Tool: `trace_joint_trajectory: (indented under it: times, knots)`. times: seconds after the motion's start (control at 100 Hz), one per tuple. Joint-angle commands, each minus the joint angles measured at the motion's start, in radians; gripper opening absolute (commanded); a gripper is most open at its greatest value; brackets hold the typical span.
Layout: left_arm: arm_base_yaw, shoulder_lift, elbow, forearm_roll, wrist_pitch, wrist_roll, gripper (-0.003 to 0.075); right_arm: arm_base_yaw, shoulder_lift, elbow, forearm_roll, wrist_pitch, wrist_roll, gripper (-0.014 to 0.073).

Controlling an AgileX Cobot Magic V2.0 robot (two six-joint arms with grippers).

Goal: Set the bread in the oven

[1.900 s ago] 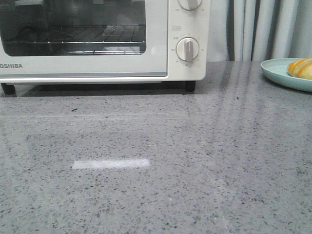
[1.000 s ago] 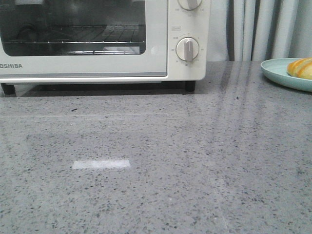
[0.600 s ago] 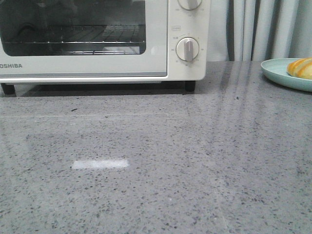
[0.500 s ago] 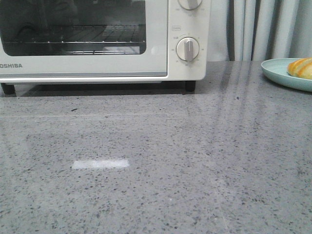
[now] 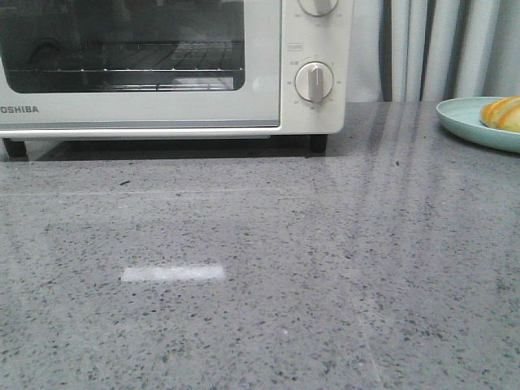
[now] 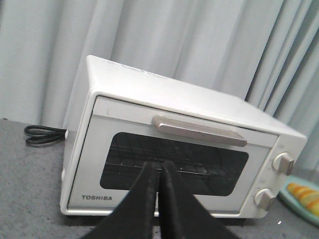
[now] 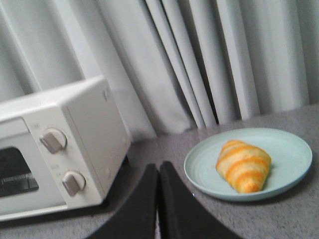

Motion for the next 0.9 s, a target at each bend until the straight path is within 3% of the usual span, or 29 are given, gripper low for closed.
trace_joint_trajectory:
  times: [0.0,0.34,0.63,0.89]
  knots:
    - [-0.017,0.161,-0.137,0.052,-0.015,0.072,-0.0021,-0.006,0.086,-0.083,-0.028,-0.022,-0.004,-0.0049]
    - [-0.175,0.611,-0.447,0.052,-0.038,0.134,-0.0021,-0.006,0.141,-0.113,-0.028,0.042,-0.004,-0.0049]
    - [-0.217,0.787,-0.478,0.036,-0.149,0.134,-0.0021,-0.006,0.141,-0.113,-0.028,0.058,-0.004,-0.0049]
    - [-0.217,0.820,-0.478,0.035,-0.133,0.134,-0.0021,-0.006,0.141,-0.113,-0.016,0.078,-0.004,-0.0049]
